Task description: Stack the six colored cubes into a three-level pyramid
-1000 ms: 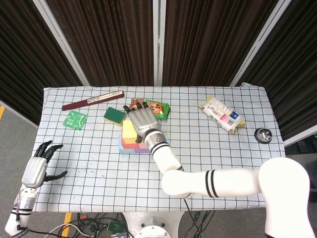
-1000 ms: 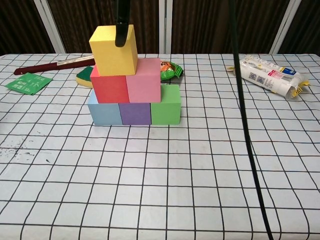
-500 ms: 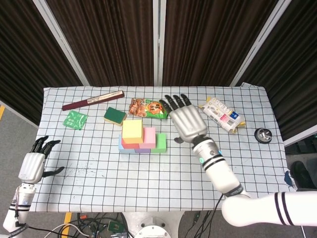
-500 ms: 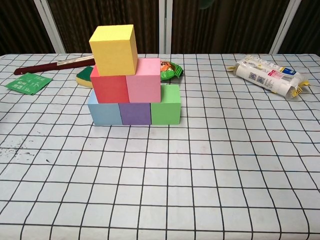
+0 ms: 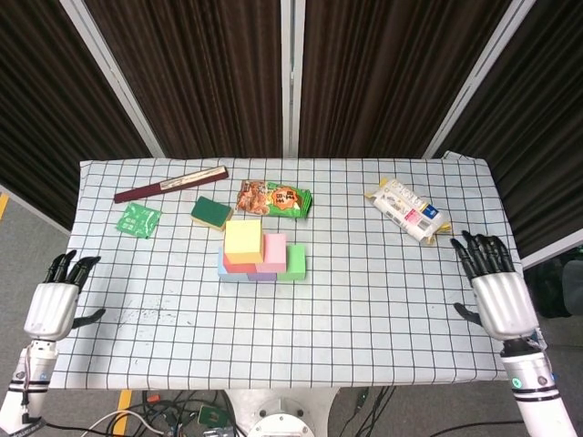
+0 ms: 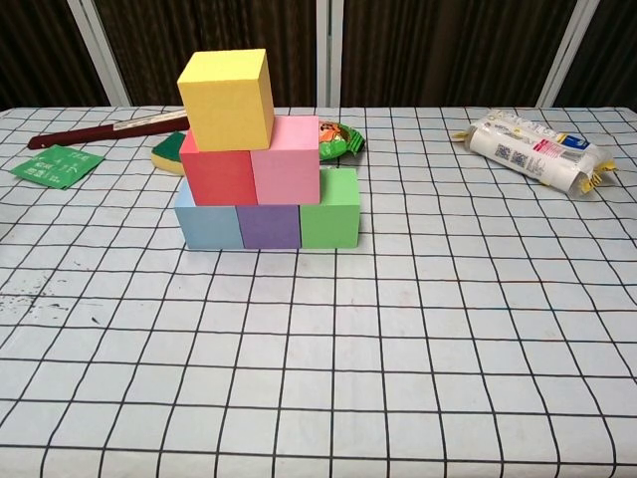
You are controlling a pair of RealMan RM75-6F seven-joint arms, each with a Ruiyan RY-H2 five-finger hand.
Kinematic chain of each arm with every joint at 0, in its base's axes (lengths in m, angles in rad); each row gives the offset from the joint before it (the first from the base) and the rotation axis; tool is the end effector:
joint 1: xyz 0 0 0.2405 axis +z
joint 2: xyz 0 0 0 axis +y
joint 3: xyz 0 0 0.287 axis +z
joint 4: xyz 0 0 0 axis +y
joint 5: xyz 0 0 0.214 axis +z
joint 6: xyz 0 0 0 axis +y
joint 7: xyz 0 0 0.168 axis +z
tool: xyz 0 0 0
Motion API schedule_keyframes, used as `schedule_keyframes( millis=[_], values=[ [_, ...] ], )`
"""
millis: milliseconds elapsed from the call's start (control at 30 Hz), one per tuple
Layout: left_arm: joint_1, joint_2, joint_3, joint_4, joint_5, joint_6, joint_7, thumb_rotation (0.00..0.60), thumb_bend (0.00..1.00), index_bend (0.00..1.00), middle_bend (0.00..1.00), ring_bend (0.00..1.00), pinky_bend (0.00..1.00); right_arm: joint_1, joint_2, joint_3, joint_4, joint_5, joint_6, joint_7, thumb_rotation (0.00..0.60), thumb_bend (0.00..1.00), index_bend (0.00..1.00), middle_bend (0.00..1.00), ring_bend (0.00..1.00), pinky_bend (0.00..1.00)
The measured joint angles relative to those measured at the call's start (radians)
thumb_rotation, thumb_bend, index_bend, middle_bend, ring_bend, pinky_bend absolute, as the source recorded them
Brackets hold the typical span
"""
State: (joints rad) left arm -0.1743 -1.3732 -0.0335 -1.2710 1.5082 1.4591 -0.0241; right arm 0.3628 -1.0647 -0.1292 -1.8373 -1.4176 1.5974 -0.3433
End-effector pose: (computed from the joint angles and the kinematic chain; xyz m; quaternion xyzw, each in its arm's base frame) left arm -0.3643 0.2407 0.1029 -0.6266 -0.3538 -0.3845 0.5782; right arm -0.2645 -0.2477 0.1650 0.6652 -0.2864 0.3687 0.5826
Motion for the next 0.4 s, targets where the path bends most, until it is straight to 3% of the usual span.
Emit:
schedule_keyframes(
  millis=[167,400],
  values=[
    [0.027,0.018,0.029,-0.026,0.034,0.037,-0.010,0.600,0.00,0.09,0.09,0.00,0.06,-0.129,-0.111,-0.032,0.255,-0.043,0.082,0.157,0.600,0.00,0.00,0.00,0.00,0.00],
    [0.051,0.016,0.052,-0.043,0.058,0.059,0.016,0.600,0.00,0.09,0.08,0.00,0.05,-0.201,-0.184,-0.016,0.417,-0.102,0.103,0.276,0.600,0.00,0.00,0.00,0.00,0.00]
  ],
)
